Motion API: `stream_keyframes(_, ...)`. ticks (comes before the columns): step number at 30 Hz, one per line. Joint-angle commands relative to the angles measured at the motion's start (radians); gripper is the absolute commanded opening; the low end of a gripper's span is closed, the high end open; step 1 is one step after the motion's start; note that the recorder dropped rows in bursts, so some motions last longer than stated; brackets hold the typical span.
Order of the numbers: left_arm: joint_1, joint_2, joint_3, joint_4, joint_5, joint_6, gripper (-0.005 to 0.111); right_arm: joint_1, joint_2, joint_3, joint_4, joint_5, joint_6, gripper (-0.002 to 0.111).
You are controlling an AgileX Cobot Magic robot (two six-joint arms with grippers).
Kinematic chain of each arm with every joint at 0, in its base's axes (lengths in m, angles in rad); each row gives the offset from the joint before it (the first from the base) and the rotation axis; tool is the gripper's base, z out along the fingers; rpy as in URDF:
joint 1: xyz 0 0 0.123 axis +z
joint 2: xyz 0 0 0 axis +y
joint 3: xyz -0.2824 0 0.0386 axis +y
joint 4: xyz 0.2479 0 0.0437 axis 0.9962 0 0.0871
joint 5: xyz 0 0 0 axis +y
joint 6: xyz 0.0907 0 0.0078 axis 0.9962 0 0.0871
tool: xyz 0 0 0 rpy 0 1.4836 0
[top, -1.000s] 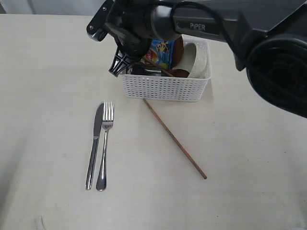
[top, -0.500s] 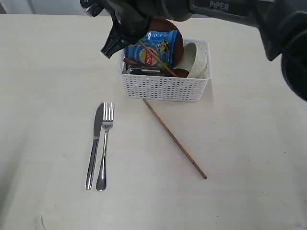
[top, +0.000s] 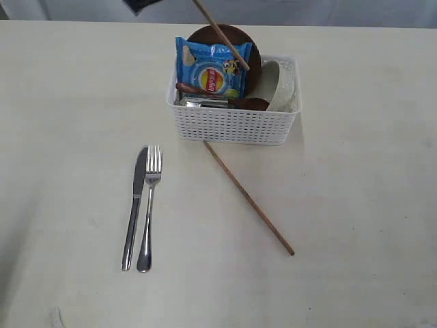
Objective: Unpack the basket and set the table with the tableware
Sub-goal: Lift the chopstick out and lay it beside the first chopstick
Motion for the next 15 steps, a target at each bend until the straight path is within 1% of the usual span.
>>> stream_keyframes(1,0.002,-0.003,0.002,-0.002,-0.008,0.000,0.000,0.001,-0.087,-0.001,0.081,0.135,-0.049,0.000)
stream_keyframes(7,0.002,-0.003,0.002,-0.002,-0.008,0.000,0.000,0.001,-0.138,0.014,0.182,0.379,-0.072,0.000)
stream_keyframes(10,0.002,-0.003,0.002,-0.002,-0.008,0.000,0.000,0.001,-0.162,0.086,0.240,0.379,-0.109,0.000)
stream_keyframes(15,0.002,-0.003,0.002,-0.002,-0.008,0.000,0.000,0.001,-0.228,0.307,0.371,0.379,-0.133,0.000)
